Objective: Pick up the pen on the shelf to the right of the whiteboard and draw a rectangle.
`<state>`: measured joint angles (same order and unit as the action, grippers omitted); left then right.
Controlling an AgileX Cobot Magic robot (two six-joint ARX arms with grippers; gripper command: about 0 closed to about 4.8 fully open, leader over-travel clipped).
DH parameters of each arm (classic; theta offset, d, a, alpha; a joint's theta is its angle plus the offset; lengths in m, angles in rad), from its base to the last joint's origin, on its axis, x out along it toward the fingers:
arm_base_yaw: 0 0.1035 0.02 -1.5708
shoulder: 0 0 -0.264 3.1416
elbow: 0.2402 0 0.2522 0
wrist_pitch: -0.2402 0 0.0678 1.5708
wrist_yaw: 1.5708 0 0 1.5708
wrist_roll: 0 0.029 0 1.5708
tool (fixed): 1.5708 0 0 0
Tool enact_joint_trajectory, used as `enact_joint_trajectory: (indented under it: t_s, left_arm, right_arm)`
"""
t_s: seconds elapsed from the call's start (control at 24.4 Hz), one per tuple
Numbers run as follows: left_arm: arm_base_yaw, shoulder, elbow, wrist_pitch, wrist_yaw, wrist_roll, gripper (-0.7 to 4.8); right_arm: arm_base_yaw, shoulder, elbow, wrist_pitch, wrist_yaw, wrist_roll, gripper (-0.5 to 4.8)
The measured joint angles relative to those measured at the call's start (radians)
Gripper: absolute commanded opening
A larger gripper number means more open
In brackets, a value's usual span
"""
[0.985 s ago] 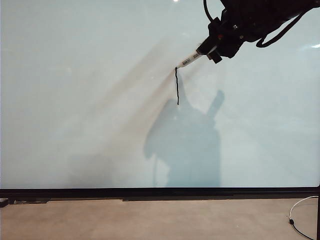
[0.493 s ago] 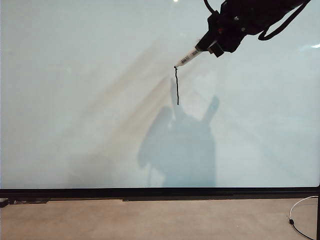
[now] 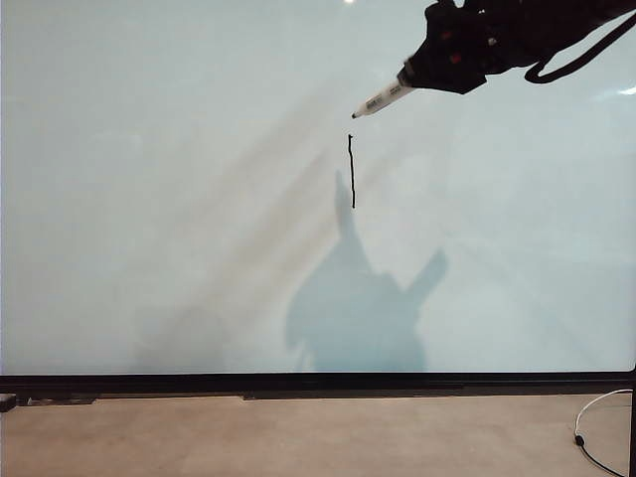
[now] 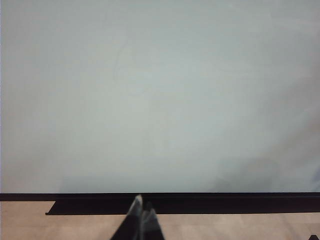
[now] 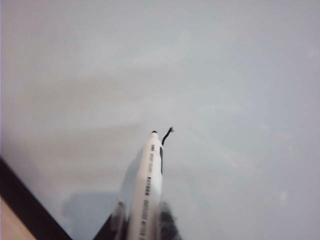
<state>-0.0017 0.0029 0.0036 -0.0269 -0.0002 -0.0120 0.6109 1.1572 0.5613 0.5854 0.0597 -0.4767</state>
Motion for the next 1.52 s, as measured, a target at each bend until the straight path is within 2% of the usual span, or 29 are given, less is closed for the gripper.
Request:
enact_joint_trajectory:
  t_s: [0.12, 0.29, 0.62, 0.7, 1.52]
  left_arm:
    - [0.0, 0.0, 0.0, 0.0, 0.0, 0.0, -0.04]
    - [0.0, 0.0, 0.0, 0.0, 0.0, 0.0, -0.05]
    - [0.0, 0.0, 0.0, 0.0, 0.0, 0.0, -0.04]
    - [0.0, 0.0, 0.0, 0.0, 0.0, 0.0, -0.05]
    - [0.0, 0.0, 0.0, 0.0, 0.0, 0.0, -0.05]
  right_arm:
    - [-0.019, 0.01, -0.014, 0.056, -0.004, 0.087, -0.06]
    - [-0.08, 0.078, -0.013, 0.138, -0.074, 0.173, -0.05]
    - [-0.202, 0.196, 0.025, 0.182, -0.348, 0.242, -0.05]
    - [-0.208, 0.208, 0.035, 0.188, -0.369, 0.244, -0.06]
    - [-0.233, 0.235, 0.053, 0.229, -0.375, 0.253, -0.05]
